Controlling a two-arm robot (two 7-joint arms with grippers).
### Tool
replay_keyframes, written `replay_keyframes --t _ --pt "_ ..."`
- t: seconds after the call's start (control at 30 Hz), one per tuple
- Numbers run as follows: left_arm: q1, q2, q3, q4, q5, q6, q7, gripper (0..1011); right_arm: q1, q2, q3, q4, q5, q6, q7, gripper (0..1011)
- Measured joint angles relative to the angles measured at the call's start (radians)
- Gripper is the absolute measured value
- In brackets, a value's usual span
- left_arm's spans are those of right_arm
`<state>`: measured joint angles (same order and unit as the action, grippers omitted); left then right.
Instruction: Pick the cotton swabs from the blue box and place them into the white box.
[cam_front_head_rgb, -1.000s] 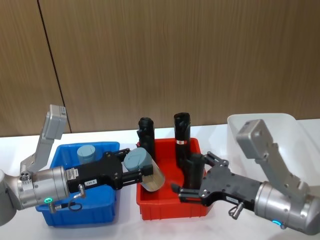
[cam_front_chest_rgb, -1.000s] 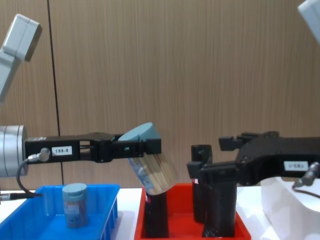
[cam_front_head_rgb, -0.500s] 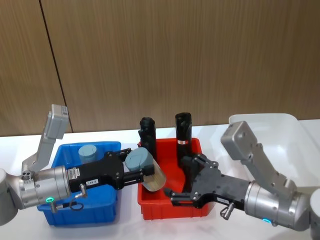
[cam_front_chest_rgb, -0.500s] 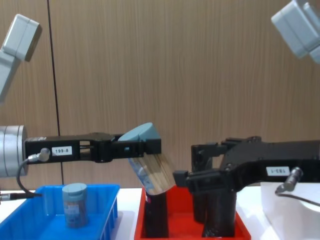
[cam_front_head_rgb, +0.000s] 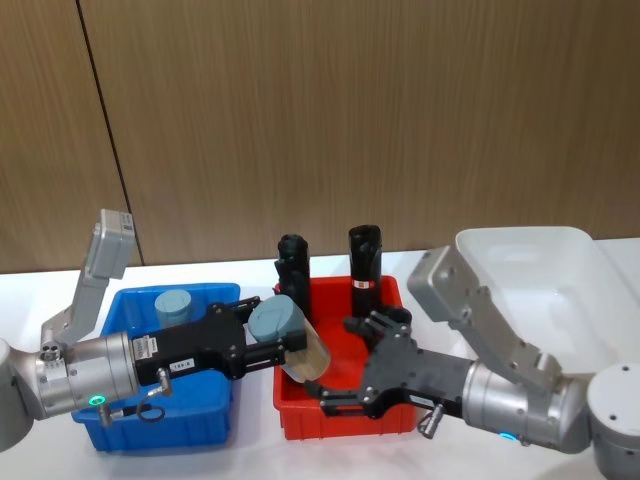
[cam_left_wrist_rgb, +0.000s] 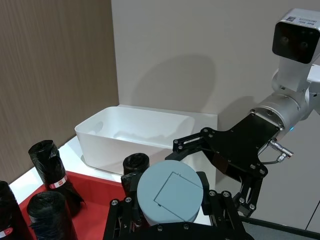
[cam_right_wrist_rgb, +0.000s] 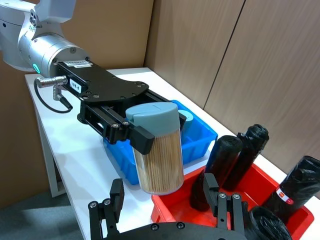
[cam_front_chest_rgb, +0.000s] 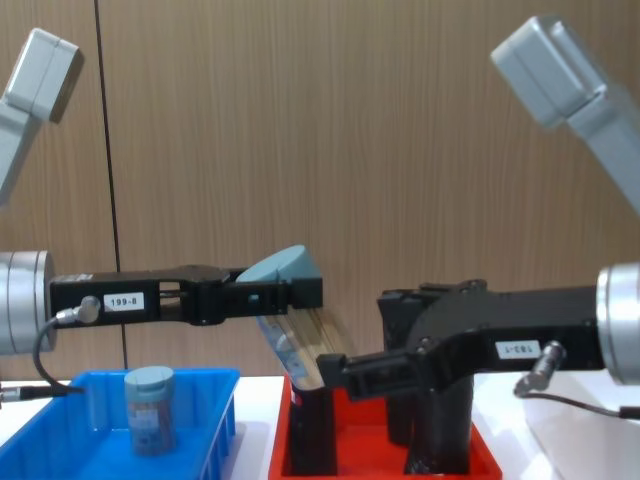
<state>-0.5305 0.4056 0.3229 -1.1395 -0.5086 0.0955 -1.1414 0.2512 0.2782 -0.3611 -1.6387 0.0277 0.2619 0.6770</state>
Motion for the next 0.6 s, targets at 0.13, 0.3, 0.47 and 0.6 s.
replay_keyframes --t 0.13,0.3,0.47,0.6 --pt "0.000 0.000 0.000 0.000 0.000 0.000 0.000 659 0.010 -0.009 -0.008 0.012 -0.009 0.000 0.005 1002" --pt "0.000 0.000 0.000 0.000 0.000 0.000 0.000 659 0.025 -0.022 -0.019 0.028 -0.020 0.001 0.010 1002" --pt "0.000 0.000 0.000 0.000 0.000 0.000 0.000 659 0.038 -0.033 -0.027 0.042 -0.030 0.001 0.014 1002" --pt "0.000 0.000 0.000 0.000 0.000 0.000 0.000 659 0.051 -0.043 -0.034 0.055 -0.039 0.002 0.015 1002"
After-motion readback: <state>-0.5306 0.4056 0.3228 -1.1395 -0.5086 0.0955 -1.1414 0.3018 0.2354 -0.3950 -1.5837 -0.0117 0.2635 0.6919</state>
